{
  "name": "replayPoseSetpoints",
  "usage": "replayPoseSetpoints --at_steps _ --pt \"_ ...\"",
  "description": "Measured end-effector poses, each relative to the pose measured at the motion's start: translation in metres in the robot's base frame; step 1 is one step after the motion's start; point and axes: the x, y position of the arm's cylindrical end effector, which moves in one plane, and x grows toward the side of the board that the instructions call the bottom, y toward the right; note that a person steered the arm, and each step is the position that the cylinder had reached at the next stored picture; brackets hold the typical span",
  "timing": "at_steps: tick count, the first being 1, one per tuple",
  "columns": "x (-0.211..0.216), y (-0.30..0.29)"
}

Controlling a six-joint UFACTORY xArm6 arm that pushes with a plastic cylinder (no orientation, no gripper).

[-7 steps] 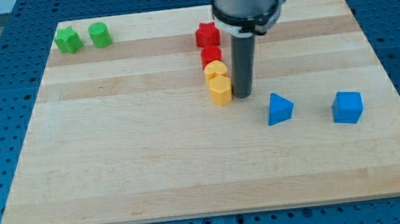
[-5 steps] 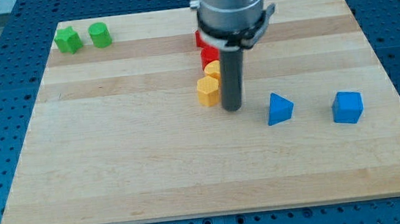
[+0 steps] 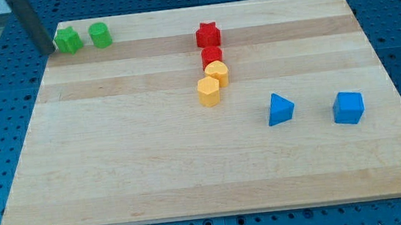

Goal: Place the green star to the left of the blue triangle

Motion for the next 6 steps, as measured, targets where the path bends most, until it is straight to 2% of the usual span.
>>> replayPoseSetpoints --at_steps 1,2,3,4,5,6 --pt "-0.034 0.027" --pt "0.024 0.067" --pt "0.045 0.067" --pt "0.019 0.052" --pt "0.02 0.025" --pt "0.079 0.027"
